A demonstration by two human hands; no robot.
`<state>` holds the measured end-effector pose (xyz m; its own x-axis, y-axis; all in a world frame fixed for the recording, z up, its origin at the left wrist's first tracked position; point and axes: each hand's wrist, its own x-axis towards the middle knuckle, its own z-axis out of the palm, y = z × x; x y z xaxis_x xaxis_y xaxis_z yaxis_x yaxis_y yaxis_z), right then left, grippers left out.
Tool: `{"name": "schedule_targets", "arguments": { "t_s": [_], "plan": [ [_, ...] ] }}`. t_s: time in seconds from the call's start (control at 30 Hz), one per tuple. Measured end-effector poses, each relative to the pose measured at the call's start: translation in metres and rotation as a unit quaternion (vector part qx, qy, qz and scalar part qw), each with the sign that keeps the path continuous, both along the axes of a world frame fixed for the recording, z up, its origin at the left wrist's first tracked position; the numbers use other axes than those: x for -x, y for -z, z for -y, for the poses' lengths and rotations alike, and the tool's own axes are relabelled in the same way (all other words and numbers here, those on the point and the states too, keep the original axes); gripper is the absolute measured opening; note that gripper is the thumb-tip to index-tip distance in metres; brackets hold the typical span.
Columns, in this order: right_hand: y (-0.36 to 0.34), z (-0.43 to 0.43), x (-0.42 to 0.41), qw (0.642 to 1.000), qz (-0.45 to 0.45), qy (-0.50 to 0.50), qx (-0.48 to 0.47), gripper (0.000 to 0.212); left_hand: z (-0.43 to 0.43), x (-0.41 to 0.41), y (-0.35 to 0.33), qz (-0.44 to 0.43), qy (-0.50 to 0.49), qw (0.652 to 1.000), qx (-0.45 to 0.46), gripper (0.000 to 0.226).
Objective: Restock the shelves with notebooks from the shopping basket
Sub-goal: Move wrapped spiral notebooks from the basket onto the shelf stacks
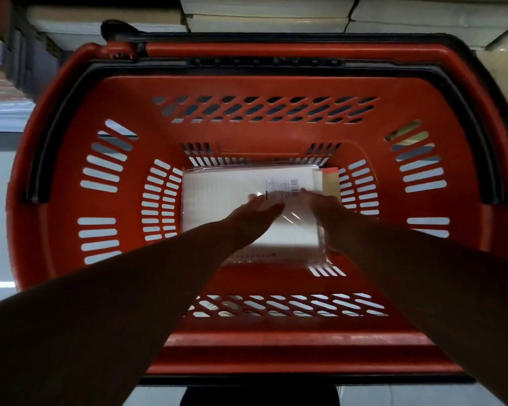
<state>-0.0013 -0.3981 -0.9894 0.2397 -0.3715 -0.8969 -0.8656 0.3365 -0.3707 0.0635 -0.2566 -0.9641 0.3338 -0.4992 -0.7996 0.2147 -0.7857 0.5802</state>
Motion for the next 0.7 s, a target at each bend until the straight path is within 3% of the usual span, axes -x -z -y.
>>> {"name": "schedule_targets", "arguments": {
  "t_s": [0.1, 0.2, 0.4, 0.5, 0.6, 0.63, 0.7],
  "plan": [
    [0.001, -0.004, -0.002, 0.999, 0.006, 0.038, 0.014, 0.047, -0.004, 0.005, 0.002, 0.021, 0.014, 1.000, 0.018, 0.060],
    [-0.006, -0.010, -0.004, 0.995, -0.030, 0.008, 0.096, 0.041, -0.009, 0.014, -0.005, 0.093, 0.076, 0.992, 0.032, 0.061],
    [-0.040, -0.016, 0.002, 0.993, 0.006, -0.036, 0.112, 0.031, -0.025, 0.021, -0.032, 0.187, 0.214, 0.958, -0.019, 0.113],
    [-0.067, -0.013, 0.004, 0.993, 0.013, -0.008, 0.119, 0.030, -0.023, 0.022, -0.055, 0.203, 0.225, 0.953, 0.018, 0.113],
    [-0.087, -0.006, 0.006, 0.993, 0.000, 0.007, 0.115, 0.024, -0.028, 0.024, -0.077, 0.231, 0.323, 0.918, -0.013, 0.125],
    [-0.096, -0.004, 0.007, 0.994, -0.005, 0.018, 0.106, 0.017, -0.031, 0.024, -0.084, 0.253, 0.335, 0.907, -0.022, 0.116],
    [-0.114, -0.001, 0.003, 0.996, 0.005, 0.051, 0.073, 0.014, -0.028, 0.024, -0.101, 0.283, 0.260, 0.923, 0.014, 0.070]
  ]
}}
